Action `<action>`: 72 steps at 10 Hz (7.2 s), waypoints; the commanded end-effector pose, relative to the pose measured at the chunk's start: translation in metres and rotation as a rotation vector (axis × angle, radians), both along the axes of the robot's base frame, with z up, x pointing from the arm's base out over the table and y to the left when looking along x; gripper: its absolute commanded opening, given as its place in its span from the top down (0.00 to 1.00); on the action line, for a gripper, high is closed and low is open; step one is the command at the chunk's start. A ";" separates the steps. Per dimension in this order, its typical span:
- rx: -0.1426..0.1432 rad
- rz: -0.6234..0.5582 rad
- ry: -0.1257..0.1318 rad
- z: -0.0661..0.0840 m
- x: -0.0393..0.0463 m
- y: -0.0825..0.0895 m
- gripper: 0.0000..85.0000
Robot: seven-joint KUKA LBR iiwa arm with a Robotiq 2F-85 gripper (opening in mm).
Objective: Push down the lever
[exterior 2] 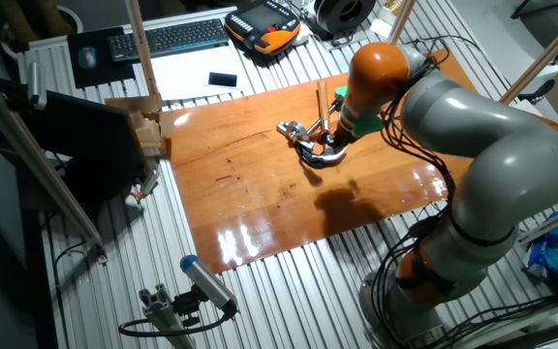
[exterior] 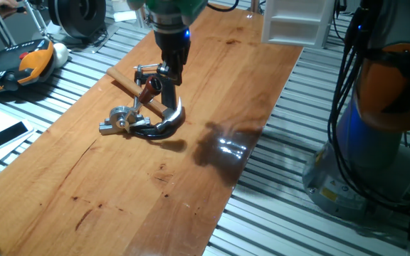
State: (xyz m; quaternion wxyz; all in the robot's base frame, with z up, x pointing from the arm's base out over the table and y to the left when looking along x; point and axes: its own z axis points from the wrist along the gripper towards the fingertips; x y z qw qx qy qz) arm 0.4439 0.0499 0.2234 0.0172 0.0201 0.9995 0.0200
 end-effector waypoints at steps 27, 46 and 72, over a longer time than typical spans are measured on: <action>0.013 0.163 -0.104 -0.012 0.0211 0.023 1.00; -0.001 0.159 -0.090 0.002 0.0327 0.026 1.00; -0.029 0.132 -0.055 0.026 0.0617 0.049 1.00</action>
